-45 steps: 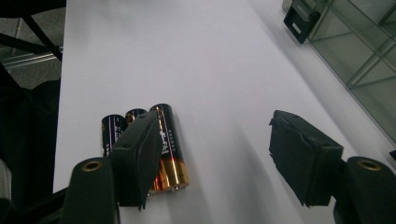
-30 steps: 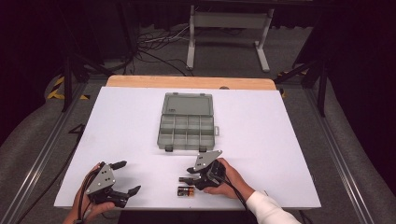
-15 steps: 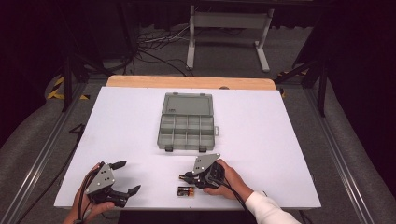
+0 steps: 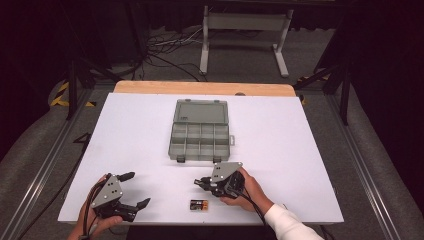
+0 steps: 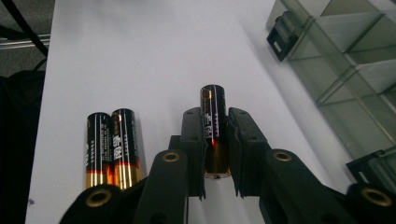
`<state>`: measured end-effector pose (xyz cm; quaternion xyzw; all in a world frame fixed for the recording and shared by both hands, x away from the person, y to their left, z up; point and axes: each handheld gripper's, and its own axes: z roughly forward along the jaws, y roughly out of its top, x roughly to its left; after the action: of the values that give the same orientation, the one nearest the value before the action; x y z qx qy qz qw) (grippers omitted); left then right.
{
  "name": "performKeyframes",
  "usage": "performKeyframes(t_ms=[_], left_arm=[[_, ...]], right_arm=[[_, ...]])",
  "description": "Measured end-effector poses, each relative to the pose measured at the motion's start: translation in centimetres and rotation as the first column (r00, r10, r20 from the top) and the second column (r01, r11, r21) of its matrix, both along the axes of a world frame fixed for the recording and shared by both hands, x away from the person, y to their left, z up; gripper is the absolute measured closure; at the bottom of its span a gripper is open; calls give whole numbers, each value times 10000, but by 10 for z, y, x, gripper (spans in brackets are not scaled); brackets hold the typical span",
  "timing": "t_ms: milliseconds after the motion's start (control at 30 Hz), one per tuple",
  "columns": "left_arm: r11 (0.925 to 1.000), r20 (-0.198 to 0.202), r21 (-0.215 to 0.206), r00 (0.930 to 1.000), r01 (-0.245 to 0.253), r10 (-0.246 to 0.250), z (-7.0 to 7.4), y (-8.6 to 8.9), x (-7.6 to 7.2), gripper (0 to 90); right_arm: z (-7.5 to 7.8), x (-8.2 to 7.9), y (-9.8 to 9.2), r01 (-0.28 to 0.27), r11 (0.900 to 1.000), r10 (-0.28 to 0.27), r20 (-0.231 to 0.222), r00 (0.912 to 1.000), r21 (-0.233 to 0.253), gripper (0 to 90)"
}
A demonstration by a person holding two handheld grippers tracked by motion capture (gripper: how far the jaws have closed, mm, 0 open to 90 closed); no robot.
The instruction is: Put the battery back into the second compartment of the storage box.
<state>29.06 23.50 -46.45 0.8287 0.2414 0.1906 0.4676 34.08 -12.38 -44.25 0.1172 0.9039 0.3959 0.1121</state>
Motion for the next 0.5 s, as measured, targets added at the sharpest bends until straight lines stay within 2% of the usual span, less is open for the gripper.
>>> performKeyframes(t_ms=[500], left_arm=[[10000,-31,-33,10000,-14,13,0,0,0,56]], right_arm=[[14,3,-6,280,9988,-303,600,9977,390,778]])
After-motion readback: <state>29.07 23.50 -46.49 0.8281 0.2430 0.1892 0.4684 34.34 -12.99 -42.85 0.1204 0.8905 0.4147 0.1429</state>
